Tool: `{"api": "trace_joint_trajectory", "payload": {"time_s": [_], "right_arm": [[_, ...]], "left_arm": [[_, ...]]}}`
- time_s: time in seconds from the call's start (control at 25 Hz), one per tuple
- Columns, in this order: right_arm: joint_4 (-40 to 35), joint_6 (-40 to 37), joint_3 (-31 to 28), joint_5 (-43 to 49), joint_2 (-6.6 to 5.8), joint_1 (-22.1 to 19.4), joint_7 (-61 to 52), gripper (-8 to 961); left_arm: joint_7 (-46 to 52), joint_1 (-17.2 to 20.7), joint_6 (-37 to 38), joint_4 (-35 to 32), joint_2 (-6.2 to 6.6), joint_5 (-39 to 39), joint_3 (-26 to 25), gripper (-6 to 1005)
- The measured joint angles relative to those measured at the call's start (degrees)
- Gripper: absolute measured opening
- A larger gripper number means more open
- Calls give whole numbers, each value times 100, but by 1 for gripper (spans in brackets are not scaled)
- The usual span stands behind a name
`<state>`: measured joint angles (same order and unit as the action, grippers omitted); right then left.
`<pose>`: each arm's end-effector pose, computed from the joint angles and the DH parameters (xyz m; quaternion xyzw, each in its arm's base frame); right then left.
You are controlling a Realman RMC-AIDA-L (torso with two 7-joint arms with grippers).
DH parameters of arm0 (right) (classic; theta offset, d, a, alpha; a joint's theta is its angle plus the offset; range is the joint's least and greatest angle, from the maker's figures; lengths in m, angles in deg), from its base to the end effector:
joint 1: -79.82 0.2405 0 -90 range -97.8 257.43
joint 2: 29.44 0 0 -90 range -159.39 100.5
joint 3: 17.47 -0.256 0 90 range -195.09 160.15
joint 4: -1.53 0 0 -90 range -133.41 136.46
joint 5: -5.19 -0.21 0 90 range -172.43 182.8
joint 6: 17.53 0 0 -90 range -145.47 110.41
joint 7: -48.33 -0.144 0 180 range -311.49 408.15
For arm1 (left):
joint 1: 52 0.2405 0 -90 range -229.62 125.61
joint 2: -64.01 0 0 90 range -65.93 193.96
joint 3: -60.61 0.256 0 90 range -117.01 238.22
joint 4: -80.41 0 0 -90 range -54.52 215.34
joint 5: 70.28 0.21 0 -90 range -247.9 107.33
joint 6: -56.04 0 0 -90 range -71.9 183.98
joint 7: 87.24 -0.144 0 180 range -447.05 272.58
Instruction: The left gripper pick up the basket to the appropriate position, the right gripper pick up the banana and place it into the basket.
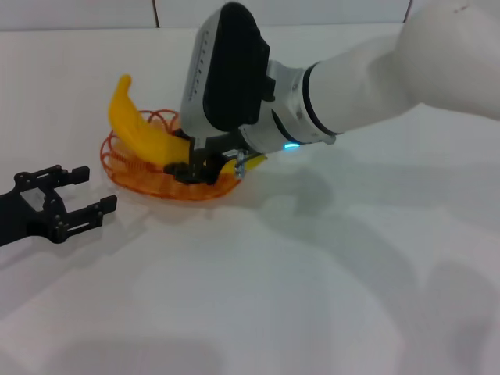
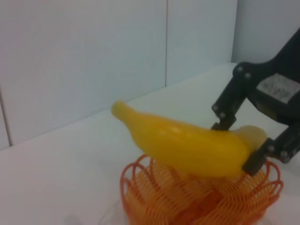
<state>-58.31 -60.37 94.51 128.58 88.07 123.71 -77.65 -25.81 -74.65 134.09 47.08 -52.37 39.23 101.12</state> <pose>0.1021 0.3720 -0.1213 -0.9835 0.0092 -0.0350 0.1774 -0.3301 0.3122 0.0119 -0.9323 -0.1777 -0.1753 0.2615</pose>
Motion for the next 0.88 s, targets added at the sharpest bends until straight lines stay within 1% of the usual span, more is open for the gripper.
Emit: {"api": "trace_joint_trajectory", "payload": {"time_s": [0.04,0.24,0.36,0.44,0.56,0.68,0.76,0.88], "right_arm": [[29,21,1,0,-1,0,0,479],[35,253,8,0,-1,-32,-21,585],[-104,202,9,0,-2,-83,-20,726],[-319,69,-8,-5,-15,-200,-9,820],[-829,-252,-134,-12,-46,-529,56,824],[-1257,-673,-509,-115,-50,-924,386,828],[-1383,-990,-860,-478,-50,-1168,810,830],[-1269,-1577,-1539,-1108,-53,-1385,1558,834]], "left_arm": [[0,-6,0,1,0,0,0,700],[0,-11,-1,2,-3,0,0,700],[0,14,-1,2,-2,0,0,700],[0,31,-1,2,2,0,0,700],[0,51,0,2,3,0,0,700],[0,77,0,2,5,0,-5,700],[0,83,-9,2,8,0,-13,700],[0,92,-62,11,4,0,-22,700]]}}
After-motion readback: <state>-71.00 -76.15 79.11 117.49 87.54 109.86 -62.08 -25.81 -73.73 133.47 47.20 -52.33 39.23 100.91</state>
